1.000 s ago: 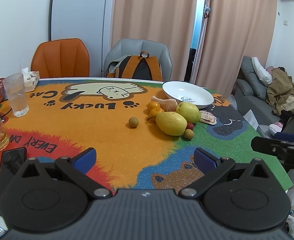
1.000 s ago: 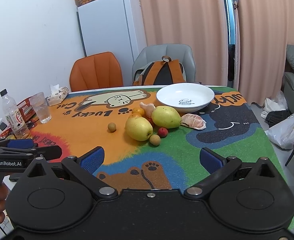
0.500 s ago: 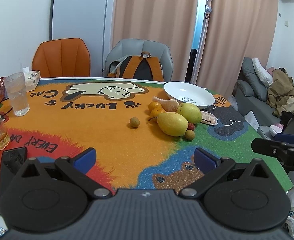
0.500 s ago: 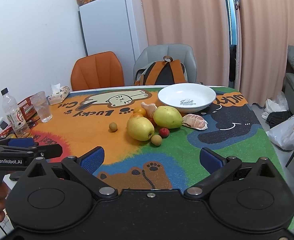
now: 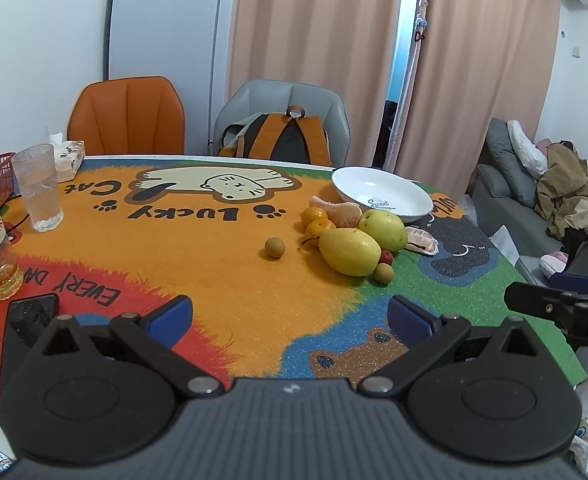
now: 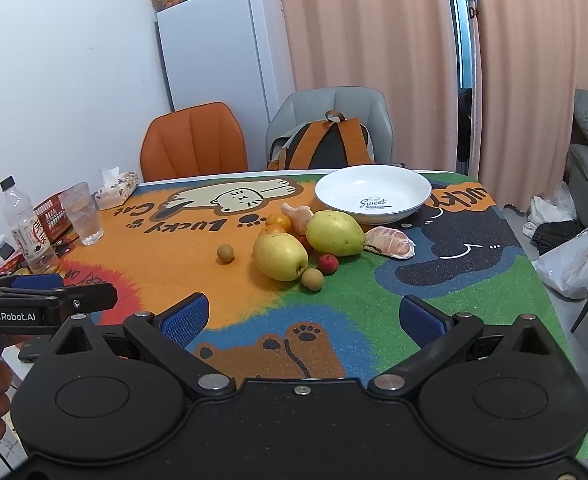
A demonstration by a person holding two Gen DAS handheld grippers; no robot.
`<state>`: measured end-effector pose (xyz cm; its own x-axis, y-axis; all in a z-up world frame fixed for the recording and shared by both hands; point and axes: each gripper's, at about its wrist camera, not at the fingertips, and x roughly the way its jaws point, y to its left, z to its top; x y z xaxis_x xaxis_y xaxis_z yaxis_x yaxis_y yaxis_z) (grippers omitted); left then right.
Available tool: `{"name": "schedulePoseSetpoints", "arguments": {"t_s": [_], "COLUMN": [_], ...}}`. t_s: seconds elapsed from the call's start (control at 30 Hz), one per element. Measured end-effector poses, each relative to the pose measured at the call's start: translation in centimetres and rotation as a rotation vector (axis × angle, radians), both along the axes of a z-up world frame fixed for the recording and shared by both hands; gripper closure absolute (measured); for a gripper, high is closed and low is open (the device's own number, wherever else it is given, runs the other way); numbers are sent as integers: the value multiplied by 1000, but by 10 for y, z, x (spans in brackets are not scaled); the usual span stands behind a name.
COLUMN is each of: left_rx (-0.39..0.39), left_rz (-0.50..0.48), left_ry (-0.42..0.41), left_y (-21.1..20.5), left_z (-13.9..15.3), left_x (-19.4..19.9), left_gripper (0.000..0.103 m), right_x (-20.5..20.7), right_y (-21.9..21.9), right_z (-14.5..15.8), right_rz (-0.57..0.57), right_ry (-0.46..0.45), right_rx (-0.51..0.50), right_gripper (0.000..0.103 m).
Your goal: Organize fruits
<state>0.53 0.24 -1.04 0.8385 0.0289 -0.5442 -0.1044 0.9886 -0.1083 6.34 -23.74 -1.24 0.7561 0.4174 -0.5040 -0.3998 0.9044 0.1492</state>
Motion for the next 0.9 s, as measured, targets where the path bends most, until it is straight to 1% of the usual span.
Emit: {"name": "schedulePoseSetpoints", "arguments": {"t_s": [0.2, 0.33, 0.6, 0.9], "left_rx": [4, -3, 1, -8], "left_rz": [-4, 12, 26, 15], "left_ry": [2, 4, 2, 6], "left_y": [-2, 1, 2, -2], "left_z": [-6, -9, -10, -16], "left_x": [3, 8, 24, 45], "left_gripper": [0, 0, 0, 0], "right_x": [7, 15, 35, 55], "right_y": [-5, -7, -13, -19], "right_z": [-6, -11, -25, -40], "right_rz": [9, 1, -1, 5], "right_ry": [28, 29, 62, 91], "right_rx": [35, 41, 59, 91], "right_gripper": [0, 0, 0, 0]}}
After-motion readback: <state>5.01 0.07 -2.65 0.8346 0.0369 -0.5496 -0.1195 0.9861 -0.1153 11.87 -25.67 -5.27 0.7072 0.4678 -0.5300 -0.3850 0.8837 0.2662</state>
